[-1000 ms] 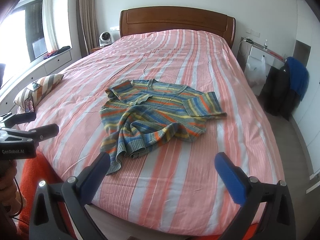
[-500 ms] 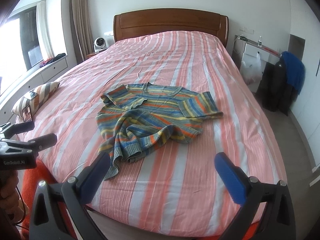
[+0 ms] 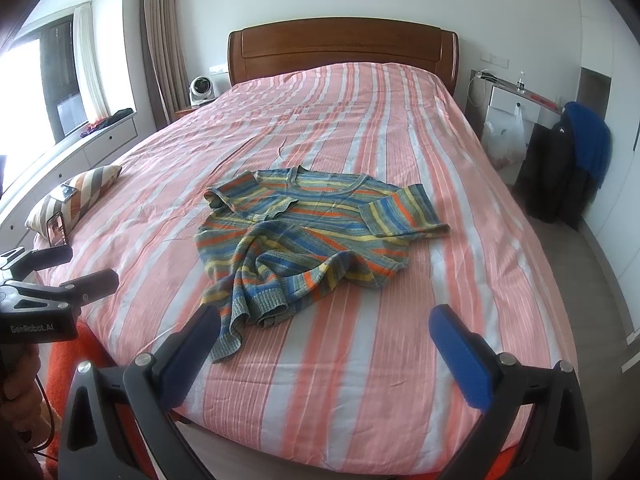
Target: Fold small clothes
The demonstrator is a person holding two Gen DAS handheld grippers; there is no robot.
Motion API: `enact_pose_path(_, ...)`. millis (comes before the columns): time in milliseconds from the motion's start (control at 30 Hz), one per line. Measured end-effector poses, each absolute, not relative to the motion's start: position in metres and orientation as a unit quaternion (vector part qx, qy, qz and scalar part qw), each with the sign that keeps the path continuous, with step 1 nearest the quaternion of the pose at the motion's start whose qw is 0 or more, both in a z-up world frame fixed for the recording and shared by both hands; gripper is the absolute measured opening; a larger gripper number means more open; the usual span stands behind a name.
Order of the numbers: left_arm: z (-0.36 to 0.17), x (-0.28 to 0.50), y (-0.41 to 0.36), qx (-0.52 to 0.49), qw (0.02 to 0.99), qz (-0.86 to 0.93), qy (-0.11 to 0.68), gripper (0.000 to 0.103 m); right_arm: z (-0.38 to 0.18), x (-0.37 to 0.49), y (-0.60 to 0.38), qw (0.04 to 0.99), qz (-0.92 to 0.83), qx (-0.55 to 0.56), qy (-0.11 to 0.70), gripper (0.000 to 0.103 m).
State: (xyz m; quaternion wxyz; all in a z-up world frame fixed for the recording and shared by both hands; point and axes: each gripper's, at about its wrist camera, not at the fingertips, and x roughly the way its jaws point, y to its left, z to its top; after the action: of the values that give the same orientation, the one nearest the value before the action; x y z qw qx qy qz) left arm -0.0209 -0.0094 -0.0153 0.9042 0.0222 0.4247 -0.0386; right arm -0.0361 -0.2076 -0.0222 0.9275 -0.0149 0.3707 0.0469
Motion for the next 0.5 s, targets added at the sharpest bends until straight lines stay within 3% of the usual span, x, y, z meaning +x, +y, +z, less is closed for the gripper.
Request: enact_pose_path(500,-0.023,-0.0177,-0.0116,0.021,0.901,-0.039,0.431,0.103,-0.0274,-0.0329,-0.2047,0.924,0.047,-0.012,0.379,0.103)
